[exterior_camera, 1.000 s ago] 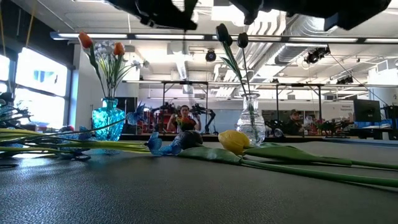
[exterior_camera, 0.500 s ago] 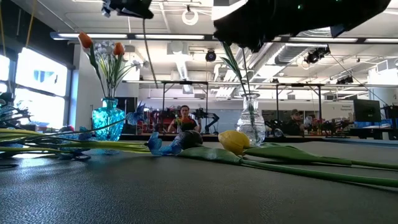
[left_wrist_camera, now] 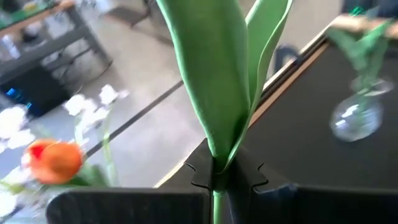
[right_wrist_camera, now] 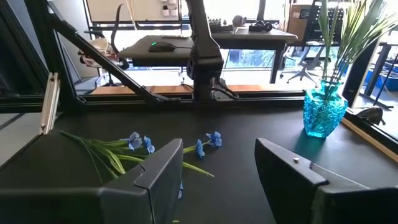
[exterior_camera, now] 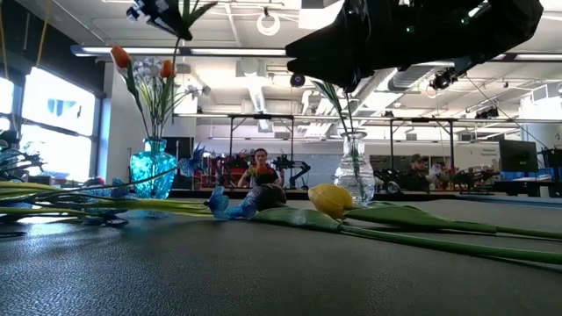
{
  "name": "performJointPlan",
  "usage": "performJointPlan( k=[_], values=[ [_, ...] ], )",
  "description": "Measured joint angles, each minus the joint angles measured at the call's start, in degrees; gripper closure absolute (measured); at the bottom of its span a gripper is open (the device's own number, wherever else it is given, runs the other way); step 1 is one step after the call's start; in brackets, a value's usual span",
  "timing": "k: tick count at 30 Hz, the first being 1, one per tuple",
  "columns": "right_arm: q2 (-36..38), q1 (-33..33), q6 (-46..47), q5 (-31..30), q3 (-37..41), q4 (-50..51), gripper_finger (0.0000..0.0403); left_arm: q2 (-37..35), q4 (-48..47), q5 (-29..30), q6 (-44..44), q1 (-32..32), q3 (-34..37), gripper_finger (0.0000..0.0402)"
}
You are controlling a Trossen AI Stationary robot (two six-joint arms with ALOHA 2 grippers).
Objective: Sort flowers into vase by color
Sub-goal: Put the top yellow flower into the blue vase
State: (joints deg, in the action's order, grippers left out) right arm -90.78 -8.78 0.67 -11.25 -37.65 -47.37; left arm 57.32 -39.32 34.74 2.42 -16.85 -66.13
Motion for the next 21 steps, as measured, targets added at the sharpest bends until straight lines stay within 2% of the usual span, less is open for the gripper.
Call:
performJointPlan(
  k=[11, 21],
  values=[
    [0.0, 0.0, 0.6, 0.7, 0.0, -0.1, 0.0207, 3.3, -3.6, -1.6, -1.5, -11.3, -0.3, 0.0394],
    [0.0, 0.0, 0.4, 0.7, 0.0, -0.1, 0.0207, 5.4, -3.6, -1.5, -2.6, -15.2, -0.3, 0.0394]
  ],
)
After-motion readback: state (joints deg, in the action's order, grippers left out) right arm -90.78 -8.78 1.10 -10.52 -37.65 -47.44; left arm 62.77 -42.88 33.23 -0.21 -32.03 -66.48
